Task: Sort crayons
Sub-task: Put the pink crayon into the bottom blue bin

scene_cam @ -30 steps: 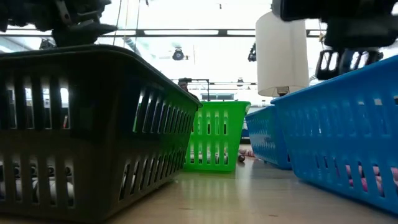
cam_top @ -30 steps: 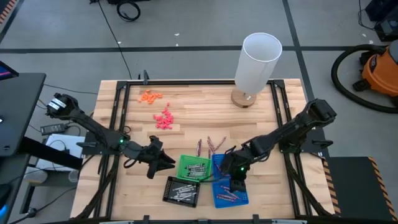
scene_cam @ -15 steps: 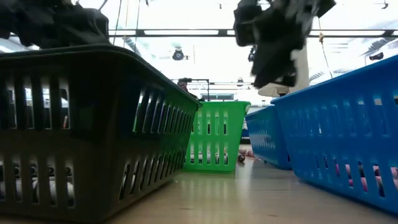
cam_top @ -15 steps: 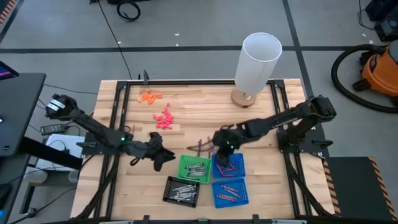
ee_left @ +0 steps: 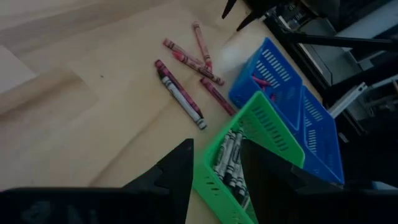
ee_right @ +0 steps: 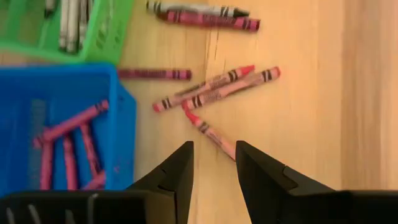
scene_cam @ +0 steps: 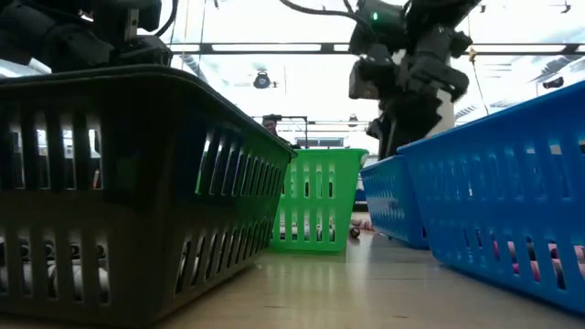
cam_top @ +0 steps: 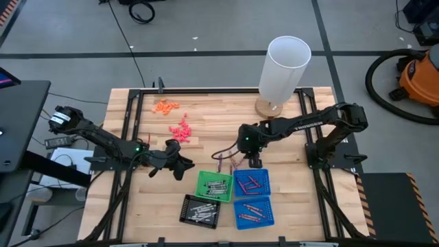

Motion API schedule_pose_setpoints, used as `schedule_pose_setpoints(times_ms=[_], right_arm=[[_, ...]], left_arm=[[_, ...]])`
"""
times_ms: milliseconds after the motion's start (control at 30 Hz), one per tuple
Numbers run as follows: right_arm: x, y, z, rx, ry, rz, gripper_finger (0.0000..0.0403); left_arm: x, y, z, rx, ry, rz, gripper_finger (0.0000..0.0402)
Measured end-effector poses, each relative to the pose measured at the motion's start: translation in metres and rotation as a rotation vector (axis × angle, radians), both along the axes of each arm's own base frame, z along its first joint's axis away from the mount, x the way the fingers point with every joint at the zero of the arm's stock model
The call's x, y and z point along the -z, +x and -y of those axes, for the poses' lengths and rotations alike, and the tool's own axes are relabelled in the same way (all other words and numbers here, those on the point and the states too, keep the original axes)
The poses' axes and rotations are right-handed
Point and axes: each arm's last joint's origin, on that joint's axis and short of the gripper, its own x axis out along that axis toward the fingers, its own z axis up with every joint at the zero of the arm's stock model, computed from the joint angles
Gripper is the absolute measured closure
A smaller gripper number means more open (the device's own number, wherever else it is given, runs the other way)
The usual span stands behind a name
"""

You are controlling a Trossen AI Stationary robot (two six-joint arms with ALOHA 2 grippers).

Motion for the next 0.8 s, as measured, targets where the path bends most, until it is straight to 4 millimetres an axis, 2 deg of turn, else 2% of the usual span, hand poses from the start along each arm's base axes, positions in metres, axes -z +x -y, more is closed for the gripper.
schedule_pose_setpoints(times_ms=[133,333,567,800], right_arm=[[0.013,-0.007,0.005,-0.167,-0.004,0.027,0.0255],[0.024,-0.011,0.007,-0.318,-0.139,0.076,0.0239],[0.038,-0.012,0.008,-0.316,-0.178,0.201,0.0245],[0.059,-0.025,0.007,-0.31,-0.188,0.229,0.0246]], left_arm=[[0.0,0.001,-0.003,-0.016,0.001,-0.003,0.0259],[0.001,0.001,-0.008,-0.036,0.005,-0.013,0.0259],[0.002,0.001,-0.008,-0.038,0.007,-0.018,0.0259],[0.002,0.001,-0.008,-0.038,0.006,-0.018,0.0259]])
